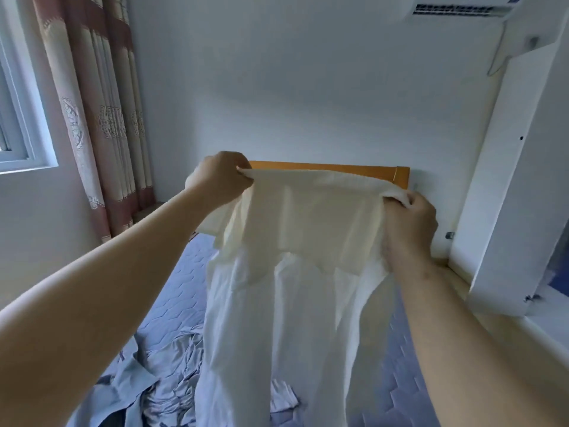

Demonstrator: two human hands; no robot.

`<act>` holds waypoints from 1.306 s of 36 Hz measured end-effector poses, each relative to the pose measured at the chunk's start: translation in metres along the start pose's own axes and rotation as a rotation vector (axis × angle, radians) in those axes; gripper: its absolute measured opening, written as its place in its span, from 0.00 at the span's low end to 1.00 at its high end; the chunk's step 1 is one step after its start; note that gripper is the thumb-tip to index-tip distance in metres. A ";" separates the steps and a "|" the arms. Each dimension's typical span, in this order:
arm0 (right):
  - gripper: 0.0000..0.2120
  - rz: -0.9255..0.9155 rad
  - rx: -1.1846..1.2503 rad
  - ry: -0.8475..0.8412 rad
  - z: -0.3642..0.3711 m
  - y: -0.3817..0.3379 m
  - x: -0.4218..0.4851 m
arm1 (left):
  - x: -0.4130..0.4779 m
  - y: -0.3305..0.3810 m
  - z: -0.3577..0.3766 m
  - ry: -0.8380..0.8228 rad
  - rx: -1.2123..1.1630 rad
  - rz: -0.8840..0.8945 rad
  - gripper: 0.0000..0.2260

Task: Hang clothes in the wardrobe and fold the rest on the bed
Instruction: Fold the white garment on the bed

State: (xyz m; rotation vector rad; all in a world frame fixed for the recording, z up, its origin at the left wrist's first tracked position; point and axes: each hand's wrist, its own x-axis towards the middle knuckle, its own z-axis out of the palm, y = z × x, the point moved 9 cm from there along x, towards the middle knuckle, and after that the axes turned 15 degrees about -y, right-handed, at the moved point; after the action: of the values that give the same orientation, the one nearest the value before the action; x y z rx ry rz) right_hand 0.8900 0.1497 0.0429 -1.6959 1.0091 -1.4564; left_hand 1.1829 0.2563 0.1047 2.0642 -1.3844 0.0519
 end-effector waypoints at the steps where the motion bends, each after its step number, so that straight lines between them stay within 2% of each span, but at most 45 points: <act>1: 0.15 -0.016 -0.038 -0.016 -0.002 -0.004 -0.003 | -0.001 -0.001 0.001 -0.058 0.063 -0.008 0.05; 5: 0.15 -0.024 -0.178 -0.101 -0.010 -0.012 -0.015 | -0.009 -0.014 -0.012 -0.142 0.138 0.053 0.06; 7: 0.10 -0.021 -0.208 -0.153 -0.009 -0.018 -0.020 | -0.014 -0.018 -0.022 -0.131 0.151 0.095 0.08; 10: 0.11 -0.058 -0.271 -0.200 -0.002 -0.037 -0.031 | -0.024 -0.029 -0.039 -0.087 0.161 0.106 0.11; 13: 0.10 -0.101 -0.368 -0.224 0.005 -0.055 -0.040 | -0.033 -0.038 -0.050 -0.073 0.144 0.106 0.12; 17: 0.05 -0.117 -0.519 -0.255 0.007 -0.065 -0.047 | -0.040 -0.044 -0.049 -0.133 0.069 0.123 0.13; 21: 0.08 -0.154 -0.671 -0.357 0.008 -0.071 -0.056 | -0.047 -0.048 -0.047 -0.201 0.033 0.252 0.10; 23: 0.10 -0.178 -0.849 -0.431 0.007 -0.071 -0.060 | -0.057 -0.044 -0.044 -0.286 0.197 0.318 0.13; 25: 0.12 -0.240 -1.109 -0.498 0.010 -0.071 -0.066 | -0.065 -0.040 -0.034 -0.359 0.550 0.341 0.23; 26: 0.13 -0.277 -1.223 -0.518 0.013 -0.070 -0.068 | -0.066 -0.038 -0.028 -0.364 0.737 0.360 0.27; 28: 0.12 -0.325 -1.344 -0.525 0.015 -0.069 -0.070 | -0.064 -0.035 -0.019 -0.329 1.002 0.411 0.27; 30: 0.10 -0.357 -1.367 -0.521 0.018 -0.069 -0.071 | -0.062 -0.033 -0.015 -0.260 1.100 0.455 0.21; 33: 0.09 -0.373 -1.356 -0.502 0.019 -0.068 -0.068 | -0.057 -0.036 -0.019 -0.207 1.104 0.459 0.15; 44: 0.08 -0.340 -1.349 -0.506 0.030 -0.059 -0.055 | -0.044 -0.049 -0.019 -0.141 1.083 0.441 0.12; 47: 0.08 -0.326 -1.338 -0.494 0.030 -0.060 -0.053 | -0.039 -0.055 -0.021 -0.159 0.969 0.360 0.12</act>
State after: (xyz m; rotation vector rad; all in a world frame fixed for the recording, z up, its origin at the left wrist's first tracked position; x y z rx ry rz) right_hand 0.9235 0.2247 0.0657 -3.0267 1.5811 -0.2872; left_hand 1.2179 0.3126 0.0803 2.5397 -2.0809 0.8792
